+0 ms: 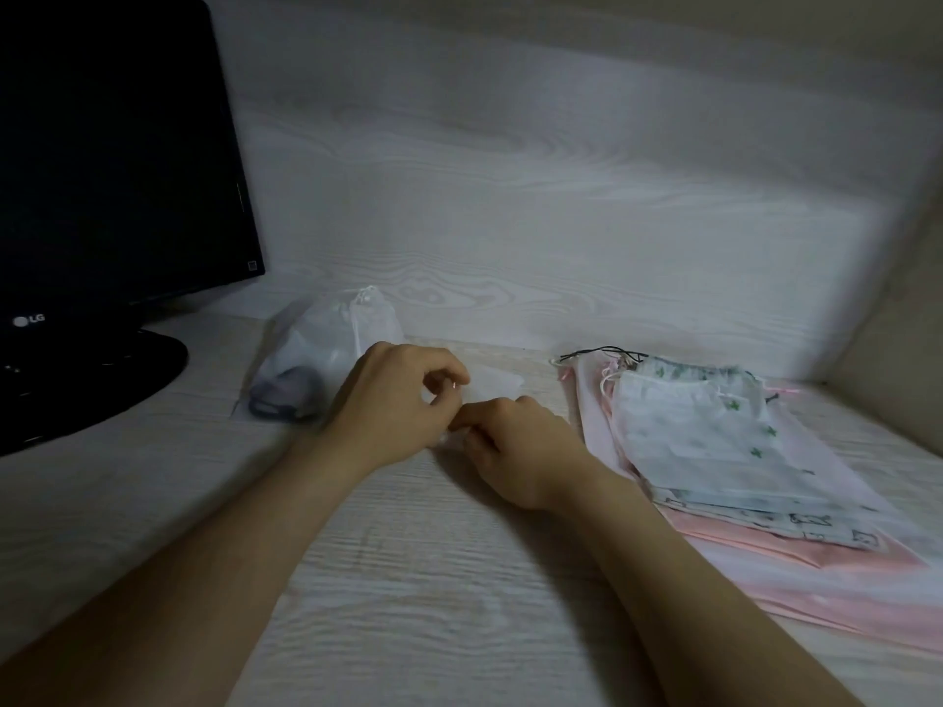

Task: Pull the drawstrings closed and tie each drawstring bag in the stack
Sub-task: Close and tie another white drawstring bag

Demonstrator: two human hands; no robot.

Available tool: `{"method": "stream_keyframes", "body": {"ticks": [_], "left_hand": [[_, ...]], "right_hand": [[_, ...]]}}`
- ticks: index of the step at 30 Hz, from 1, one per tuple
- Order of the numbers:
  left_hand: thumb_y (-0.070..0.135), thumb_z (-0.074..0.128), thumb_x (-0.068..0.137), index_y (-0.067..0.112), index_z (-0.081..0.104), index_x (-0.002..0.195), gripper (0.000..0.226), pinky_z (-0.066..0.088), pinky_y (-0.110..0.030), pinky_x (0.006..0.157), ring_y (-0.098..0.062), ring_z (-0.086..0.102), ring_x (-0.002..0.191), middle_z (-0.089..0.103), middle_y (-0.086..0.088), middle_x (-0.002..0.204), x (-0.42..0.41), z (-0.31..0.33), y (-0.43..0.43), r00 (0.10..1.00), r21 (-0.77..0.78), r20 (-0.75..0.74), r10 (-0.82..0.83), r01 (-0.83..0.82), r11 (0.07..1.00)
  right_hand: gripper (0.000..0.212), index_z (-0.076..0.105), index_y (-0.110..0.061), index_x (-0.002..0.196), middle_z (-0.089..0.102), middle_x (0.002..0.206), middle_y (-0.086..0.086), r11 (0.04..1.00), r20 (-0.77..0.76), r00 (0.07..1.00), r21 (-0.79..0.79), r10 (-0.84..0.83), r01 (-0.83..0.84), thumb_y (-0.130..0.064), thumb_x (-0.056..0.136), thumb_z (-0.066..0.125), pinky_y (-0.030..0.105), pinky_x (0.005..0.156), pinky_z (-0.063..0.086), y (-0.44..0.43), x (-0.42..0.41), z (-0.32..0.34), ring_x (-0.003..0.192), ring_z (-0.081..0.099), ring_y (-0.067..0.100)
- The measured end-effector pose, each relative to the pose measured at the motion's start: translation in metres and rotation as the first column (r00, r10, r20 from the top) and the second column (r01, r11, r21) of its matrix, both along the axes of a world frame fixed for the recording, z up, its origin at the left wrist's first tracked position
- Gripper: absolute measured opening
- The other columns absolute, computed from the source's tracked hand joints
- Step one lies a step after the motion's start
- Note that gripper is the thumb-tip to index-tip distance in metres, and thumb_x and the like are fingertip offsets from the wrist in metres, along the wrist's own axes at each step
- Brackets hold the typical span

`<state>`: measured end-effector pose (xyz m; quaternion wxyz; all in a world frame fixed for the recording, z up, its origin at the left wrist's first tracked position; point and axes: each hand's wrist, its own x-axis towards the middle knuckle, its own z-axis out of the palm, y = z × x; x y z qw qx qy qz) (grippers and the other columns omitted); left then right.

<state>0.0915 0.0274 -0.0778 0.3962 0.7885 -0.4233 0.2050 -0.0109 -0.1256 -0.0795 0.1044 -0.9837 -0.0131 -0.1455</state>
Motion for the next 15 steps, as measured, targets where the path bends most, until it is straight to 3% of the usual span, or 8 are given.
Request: {"method": "stream_keyframes", "body": {"ticks": [4,7,12,15], "left_hand": [[0.016,0.079,0.09,0.026,0.084,0.1,0.015,0.06,-0.021,0.083,0.002,0.073,0.082,0.079,0.017,0.09,-0.005,0.001,-0.006,0.985,-0.06,-0.153,-0.078,0.069,0.996],[0.013,0.082,0.087,0.028,0.083,0.104,0.023,0.061,-0.023,0.084,0.002,0.074,0.079,0.079,0.017,0.092,-0.005,0.001,-0.005,0.967,-0.043,-0.242,-0.074,0.065,0.997],[0.013,0.081,0.087,0.029,0.076,0.123,0.04,0.06,-0.023,0.085,0.0,0.073,0.067,0.077,0.015,0.074,-0.011,0.004,-0.002,0.95,0.019,-0.309,-0.047,0.056,0.998],[0.015,0.084,0.086,0.028,0.071,0.134,0.052,0.06,-0.029,0.092,-0.004,0.075,0.075,0.068,0.019,0.065,-0.009,0.003,-0.002,0.939,0.054,-0.342,-0.03,0.051,0.997]], "right_hand": [[0.054,0.07,-0.036,0.124,0.076,0.112,-0.004,0.998,-0.003,1.0,0.062,0.003,-0.003,-0.04,0.084,0.034,0.042,0.087,0.055,0.0,0.001,0.0,0.102,0.067,0.031],[0.044,0.069,-0.034,0.118,0.072,0.091,0.0,0.993,0.005,0.999,0.107,-0.047,0.046,-0.035,0.083,0.043,0.041,0.084,0.054,-0.007,0.001,0.0,0.097,0.065,0.031],[0.033,0.06,-0.03,0.114,0.061,0.067,-0.008,0.947,0.124,0.968,0.268,-0.218,0.179,-0.026,0.082,0.057,0.04,0.071,0.055,-0.017,-0.002,0.006,0.083,0.063,0.02],[0.024,0.067,-0.03,0.102,0.065,0.071,-0.011,0.895,0.203,0.923,0.379,-0.327,0.234,-0.025,0.079,0.062,0.037,0.072,0.056,-0.021,0.002,0.005,0.078,0.064,0.011]]}}
